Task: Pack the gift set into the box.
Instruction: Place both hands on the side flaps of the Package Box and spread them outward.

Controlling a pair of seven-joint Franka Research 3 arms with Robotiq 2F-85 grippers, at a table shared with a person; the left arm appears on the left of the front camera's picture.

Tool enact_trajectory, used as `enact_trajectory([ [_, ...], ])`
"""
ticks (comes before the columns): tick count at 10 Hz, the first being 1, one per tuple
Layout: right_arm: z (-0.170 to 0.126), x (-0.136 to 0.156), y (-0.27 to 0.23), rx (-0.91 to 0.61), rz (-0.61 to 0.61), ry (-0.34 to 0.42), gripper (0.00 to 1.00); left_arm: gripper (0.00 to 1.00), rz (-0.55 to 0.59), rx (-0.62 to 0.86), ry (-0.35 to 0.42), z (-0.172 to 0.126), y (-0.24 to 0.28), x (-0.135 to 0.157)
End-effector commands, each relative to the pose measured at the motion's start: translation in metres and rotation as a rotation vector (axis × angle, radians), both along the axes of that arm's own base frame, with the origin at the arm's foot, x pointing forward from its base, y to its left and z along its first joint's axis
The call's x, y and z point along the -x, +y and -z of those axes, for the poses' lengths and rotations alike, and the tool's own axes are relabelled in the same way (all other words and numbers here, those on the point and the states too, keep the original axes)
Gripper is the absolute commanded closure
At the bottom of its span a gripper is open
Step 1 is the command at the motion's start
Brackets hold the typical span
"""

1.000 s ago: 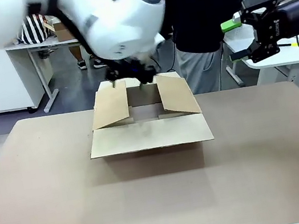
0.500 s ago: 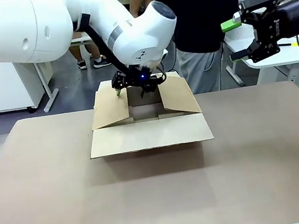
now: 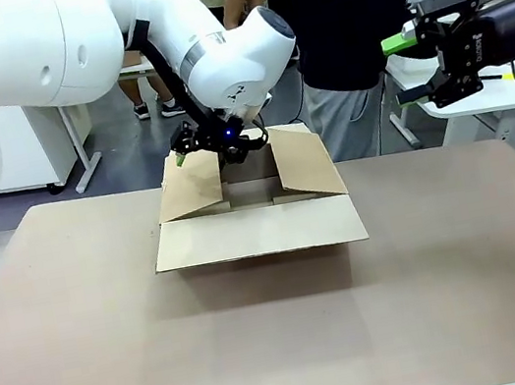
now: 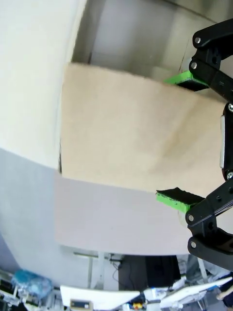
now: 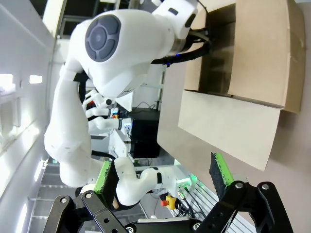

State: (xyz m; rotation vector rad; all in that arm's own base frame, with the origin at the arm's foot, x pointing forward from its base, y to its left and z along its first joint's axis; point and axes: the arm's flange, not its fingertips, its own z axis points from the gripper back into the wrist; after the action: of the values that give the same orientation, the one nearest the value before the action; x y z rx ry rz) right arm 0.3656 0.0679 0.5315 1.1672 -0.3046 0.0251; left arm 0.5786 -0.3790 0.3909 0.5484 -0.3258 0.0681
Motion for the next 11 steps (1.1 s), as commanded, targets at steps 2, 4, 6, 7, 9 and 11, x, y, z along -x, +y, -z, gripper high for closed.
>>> enact_trajectory([
  [2, 0.001, -0.002, 0.001, -0.01, -0.009, -0.029, 0.0, 0.0, 0.008, -0.079, -0.048, -0.016, 0.01, 0.004],
  [4, 0.001, -0.002, 0.001, -0.01, -0.009, -0.029, 0.0, 0.0, 0.009, -0.082, -0.101, -0.034, 0.018, 0.014],
  [6, 0.001, -0.002, 0.001, -0.01, -0.009, -0.029, 0.0, 0.0, -0.01, -0.075, -0.137, -0.053, 0.035, 0.022],
  [7, 0.001, -0.002, 0.001, -0.01, -0.009, -0.029, 0.0, 0.0, -0.018, -0.049, -0.13, -0.061, 0.05, 0.024],
  [9, 0.001, -0.002, 0.001, -0.01, -0.009, -0.029, 0.0, 0.0, -0.034, 0.025, -0.096, -0.074, 0.081, 0.02],
  [11, 0.001, -0.002, 0.001, -0.01, -0.009, -0.029, 0.0, 0.0, -0.034, 0.109, -0.065, -0.08, 0.11, 0.013],
])
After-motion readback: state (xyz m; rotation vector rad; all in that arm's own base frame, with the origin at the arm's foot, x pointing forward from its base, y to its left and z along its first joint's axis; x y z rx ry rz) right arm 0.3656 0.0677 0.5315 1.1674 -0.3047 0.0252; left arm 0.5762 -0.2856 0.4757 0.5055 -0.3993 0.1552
